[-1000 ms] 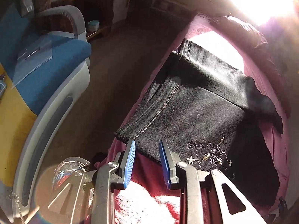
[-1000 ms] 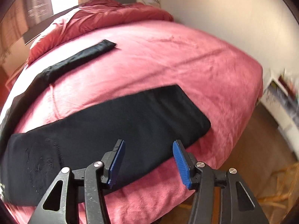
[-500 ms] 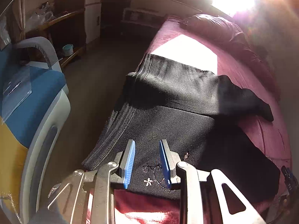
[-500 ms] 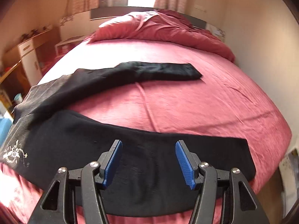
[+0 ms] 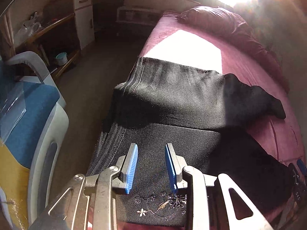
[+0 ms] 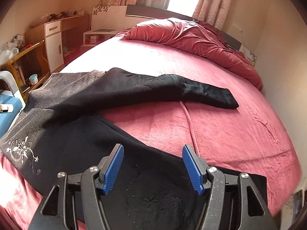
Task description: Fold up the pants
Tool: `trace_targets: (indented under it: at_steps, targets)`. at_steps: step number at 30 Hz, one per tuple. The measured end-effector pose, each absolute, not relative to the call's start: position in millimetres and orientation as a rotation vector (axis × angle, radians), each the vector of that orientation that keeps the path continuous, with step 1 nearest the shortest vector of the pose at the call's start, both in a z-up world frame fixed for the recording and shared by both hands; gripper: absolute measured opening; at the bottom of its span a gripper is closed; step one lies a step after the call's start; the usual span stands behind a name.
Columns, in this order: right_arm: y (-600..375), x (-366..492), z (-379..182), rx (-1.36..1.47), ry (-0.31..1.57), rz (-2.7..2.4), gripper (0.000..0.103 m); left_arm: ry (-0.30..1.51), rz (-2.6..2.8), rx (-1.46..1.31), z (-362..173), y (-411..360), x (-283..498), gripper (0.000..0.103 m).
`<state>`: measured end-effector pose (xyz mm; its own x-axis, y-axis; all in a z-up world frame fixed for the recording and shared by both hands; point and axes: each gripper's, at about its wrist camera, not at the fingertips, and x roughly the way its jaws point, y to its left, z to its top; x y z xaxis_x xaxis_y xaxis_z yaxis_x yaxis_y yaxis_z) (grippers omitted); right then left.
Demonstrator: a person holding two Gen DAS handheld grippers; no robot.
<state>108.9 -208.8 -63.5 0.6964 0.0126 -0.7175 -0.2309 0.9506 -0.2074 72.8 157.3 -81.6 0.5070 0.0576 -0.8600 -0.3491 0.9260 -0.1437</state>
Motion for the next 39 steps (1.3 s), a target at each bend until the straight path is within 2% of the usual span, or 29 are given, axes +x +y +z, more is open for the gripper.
trace_targets:
  at_steps: [7,15,27,39]
  targets:
    - [-195,128,-73,-0.331,0.811,0.164,0.066,1.032,0.267,-0.307,-86,171,107,0.034]
    - [-185,152,-97,-0.337,0.878,0.185,0.071,1.079,0.263,-0.363,-99,205,163,0.047]
    - [-193,174,-130,-0.265,0.984,0.152,0.071,1.069,0.293,-0.653,-119,291,274,0.049]
    - [-208,171,-141,-0.226,1.041,0.101,0.072,1.164,0.337,-0.698,-169,291,340,0.047]
